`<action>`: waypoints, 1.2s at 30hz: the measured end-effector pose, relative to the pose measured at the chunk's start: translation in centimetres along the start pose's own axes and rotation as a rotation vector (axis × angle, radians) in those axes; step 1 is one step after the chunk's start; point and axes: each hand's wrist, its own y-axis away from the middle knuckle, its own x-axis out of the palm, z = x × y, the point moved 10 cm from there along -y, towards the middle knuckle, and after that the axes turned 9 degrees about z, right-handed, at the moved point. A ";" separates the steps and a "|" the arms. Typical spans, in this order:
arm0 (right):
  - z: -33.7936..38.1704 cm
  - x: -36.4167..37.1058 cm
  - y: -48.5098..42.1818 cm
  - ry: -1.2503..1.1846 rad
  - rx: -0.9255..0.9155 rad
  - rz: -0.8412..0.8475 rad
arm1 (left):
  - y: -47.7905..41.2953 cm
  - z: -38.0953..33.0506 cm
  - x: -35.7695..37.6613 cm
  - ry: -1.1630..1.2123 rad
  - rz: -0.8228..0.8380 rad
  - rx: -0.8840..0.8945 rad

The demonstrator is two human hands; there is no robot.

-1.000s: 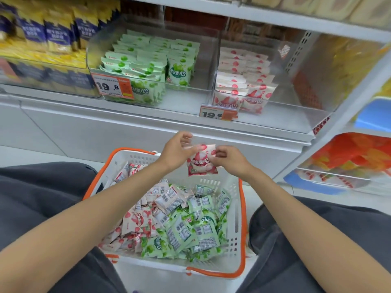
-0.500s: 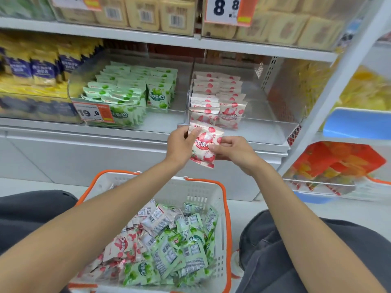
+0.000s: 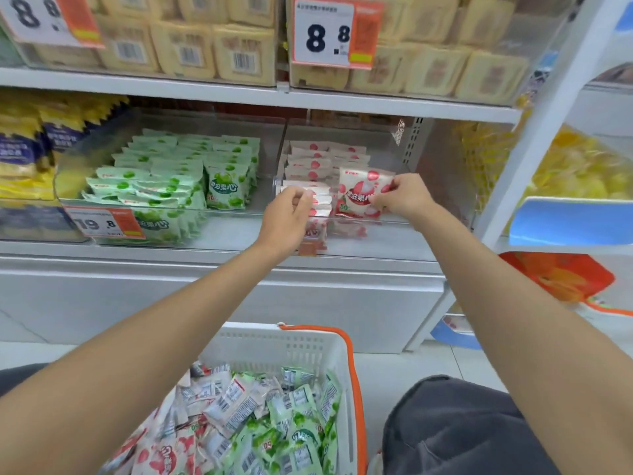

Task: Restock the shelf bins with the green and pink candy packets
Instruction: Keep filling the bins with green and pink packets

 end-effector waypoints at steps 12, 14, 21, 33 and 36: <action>-1.0 3.5 -1.3 0.269 0.278 0.170 | 0.1 0.1 0.2 -0.001 0.043 0.060; -1.2 3.6 -1.4 0.205 0.283 0.213 | 0.2 0.2 0.3 -0.007 0.035 0.065; -0.7 2.2 -1.4 0.127 0.149 0.033 | 1.0 0.1 -0.6 0.097 -0.049 0.084; -1.7 22.3 13.6 0.560 -0.305 0.506 | 13.6 15.3 -1.1 -0.111 0.282 -0.221; -3.4 28.6 17.0 0.672 -0.287 0.813 | 18.5 21.8 -3.3 -0.243 0.433 -0.350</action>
